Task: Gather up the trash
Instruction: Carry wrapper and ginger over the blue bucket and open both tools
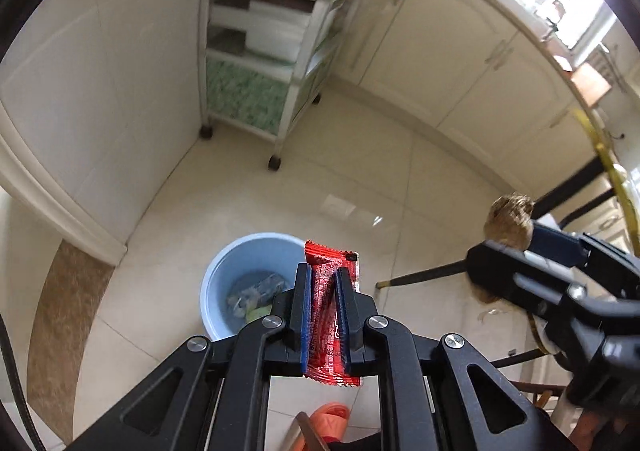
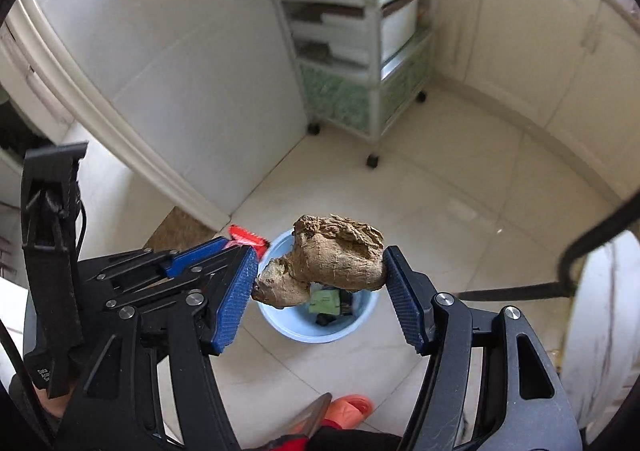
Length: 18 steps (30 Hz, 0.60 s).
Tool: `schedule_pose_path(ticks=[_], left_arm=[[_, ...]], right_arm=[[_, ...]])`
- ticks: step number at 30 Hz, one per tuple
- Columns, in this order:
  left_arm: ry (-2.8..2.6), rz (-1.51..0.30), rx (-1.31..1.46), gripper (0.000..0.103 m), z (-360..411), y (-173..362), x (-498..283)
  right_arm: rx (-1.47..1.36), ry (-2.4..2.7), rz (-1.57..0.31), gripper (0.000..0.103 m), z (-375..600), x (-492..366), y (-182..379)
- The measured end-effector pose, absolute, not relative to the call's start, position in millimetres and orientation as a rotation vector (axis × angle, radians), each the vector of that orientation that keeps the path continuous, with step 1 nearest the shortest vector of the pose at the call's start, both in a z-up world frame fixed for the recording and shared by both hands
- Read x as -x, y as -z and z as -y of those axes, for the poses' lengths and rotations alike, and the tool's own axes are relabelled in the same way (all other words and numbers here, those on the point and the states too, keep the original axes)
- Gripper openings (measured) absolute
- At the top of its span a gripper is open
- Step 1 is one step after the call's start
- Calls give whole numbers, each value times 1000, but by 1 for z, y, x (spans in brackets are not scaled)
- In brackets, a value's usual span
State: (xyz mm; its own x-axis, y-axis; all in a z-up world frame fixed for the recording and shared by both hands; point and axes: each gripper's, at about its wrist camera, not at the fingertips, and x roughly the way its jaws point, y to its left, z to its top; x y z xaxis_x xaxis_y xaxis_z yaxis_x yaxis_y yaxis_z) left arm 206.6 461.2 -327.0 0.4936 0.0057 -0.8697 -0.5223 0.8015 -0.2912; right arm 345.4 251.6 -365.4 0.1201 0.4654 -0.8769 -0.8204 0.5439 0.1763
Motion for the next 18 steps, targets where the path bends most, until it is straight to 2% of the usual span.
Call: schedule_pose_path(ticks=[5, 12, 18], left_arm=[[-374, -1072, 616, 11, -477, 346, -238], [-454, -1109, 678, 31, -499, 357, -250], [-486, -1070, 655, 31, -491, 332, -240]], right_arm=[[407, -984, -1149, 62, -272, -348, 396], [364, -1009, -1238, 62, -283, -355, 421], [337, -1024, -1208, 67, -280, -348, 407]])
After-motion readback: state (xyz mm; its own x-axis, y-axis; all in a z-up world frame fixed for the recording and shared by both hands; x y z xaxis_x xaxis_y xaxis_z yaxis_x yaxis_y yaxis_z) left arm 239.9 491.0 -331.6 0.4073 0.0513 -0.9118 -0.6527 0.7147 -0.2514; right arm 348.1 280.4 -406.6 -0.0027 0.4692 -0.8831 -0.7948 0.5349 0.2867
